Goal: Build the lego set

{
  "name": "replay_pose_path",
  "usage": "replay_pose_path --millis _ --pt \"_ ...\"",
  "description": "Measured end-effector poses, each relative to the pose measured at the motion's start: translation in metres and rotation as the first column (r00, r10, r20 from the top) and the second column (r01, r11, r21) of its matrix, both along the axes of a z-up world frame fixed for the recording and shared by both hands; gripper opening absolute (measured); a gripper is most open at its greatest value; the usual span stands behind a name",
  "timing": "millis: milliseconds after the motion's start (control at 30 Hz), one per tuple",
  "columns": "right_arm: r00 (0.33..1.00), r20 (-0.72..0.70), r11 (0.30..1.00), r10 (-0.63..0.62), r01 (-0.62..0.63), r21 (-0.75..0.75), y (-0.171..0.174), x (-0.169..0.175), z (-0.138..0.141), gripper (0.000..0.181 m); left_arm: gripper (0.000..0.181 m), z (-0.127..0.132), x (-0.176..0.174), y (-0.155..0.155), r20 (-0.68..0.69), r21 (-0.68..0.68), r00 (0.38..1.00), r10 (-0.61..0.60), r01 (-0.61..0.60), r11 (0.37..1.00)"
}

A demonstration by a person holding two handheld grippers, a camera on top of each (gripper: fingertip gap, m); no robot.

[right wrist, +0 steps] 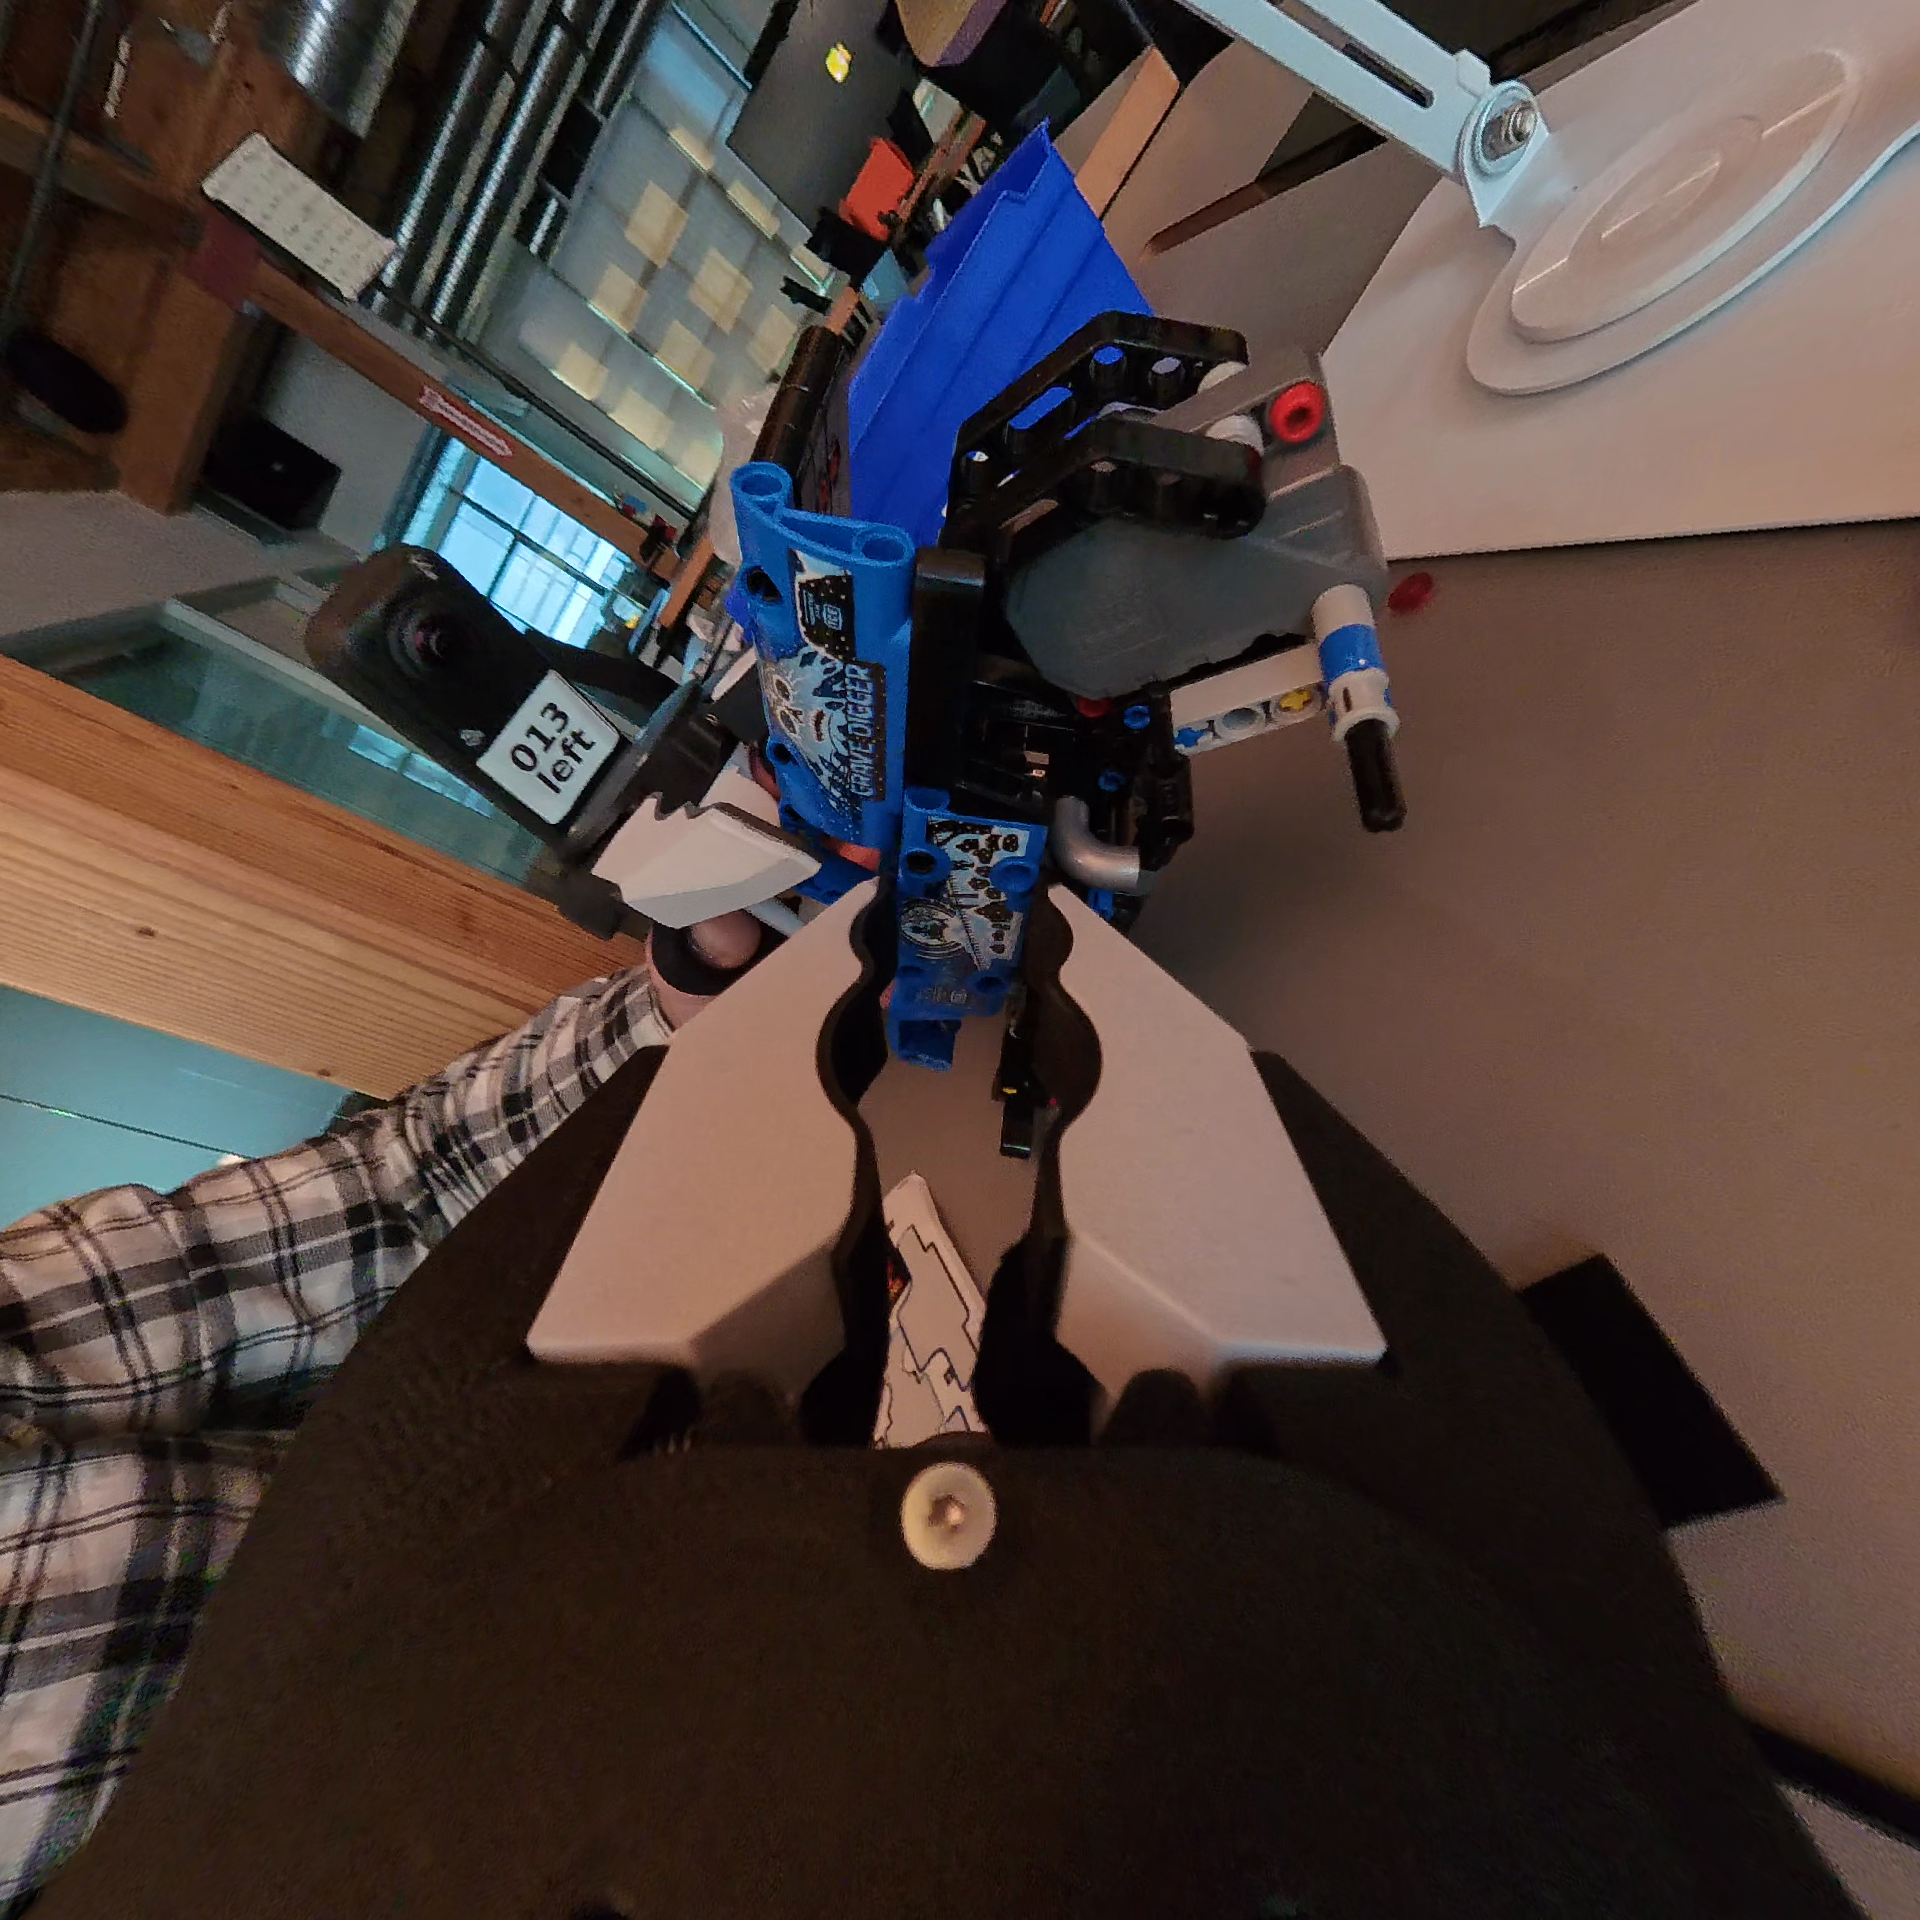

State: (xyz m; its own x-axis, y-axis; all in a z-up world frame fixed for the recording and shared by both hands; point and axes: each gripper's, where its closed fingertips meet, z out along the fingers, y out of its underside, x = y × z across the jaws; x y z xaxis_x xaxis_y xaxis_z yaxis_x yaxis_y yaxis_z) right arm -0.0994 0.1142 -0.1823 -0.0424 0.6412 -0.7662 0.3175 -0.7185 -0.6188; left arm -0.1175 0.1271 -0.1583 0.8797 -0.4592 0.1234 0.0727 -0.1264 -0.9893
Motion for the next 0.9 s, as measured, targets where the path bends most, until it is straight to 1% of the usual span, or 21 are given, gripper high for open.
replay_pose_path --millis 133,300,367,433,500,567,733,867,900 --pt "1.0 0.013 0.999 -0.01 0.01 0.039 -0.001 -0.001 0.0 0.021 0.065 0.0 0.0 -0.001 -0.003 0.004 1.0 0.012 -0.012 1.0" --pt "0.999 0.046 0.994 0.017 -0.022 0.108 -0.001 -0.001 0.001 0.021 0.065 0.001 0.0 -0.002 0.001 -0.003 1.0 0.019 -0.019 1.0" --pt "0.999 0.046 0.995 0.022 -0.026 0.094 0.0 -0.004 0.0 0.022 0.065 0.0 -0.002 -0.001 -0.013 -0.007 0.999 0.032 -0.032 0.999" --pt "0.996 0.058 0.997 0.065 -0.067 0.043 -0.002 -0.004 -0.007 0.024 0.065 -0.003 -0.001 0.0 -0.031 -0.014 0.999 0.028 -0.029 0.999" --pt "0.996 0.062 0.996 0.062 -0.066 0.061 0.0 -0.005 -0.011 0.026 0.065 -0.004 0.0 0.002 -0.086 -0.014 0.993 0.078 -0.08 0.997" --pt "0.998 0.041 0.995 0.049 -0.053 0.081 0.002 -0.006 -0.008 0.027 0.065 -0.002 -0.003 0.005 -0.047 -0.03 0.995 0.089 -0.09 0.995" --pt "0.997 0.009 0.996 0.075 -0.075 0.05 -0.003 -0.004 -0.008 0.035 0.066 -0.01 -0.008 0.006 0.046 -0.096 0.996 0.07 -0.065 0.993" --pt "0.995 0.026 0.993 0.101 -0.103 0.056 -0.007 0.003 -0.014 0.033 0.066 -0.013 -0.004 0.006 0.058 -0.116 0.997 0.058 -0.051 0.992" --pt "0.992 0.038 0.991 0.124 -0.125 0.051 -0.011 0.005 -0.017 0.028 0.066 -0.013 -0.004 0.007 0.067 -0.117 0.996 0.062 -0.054 0.992"
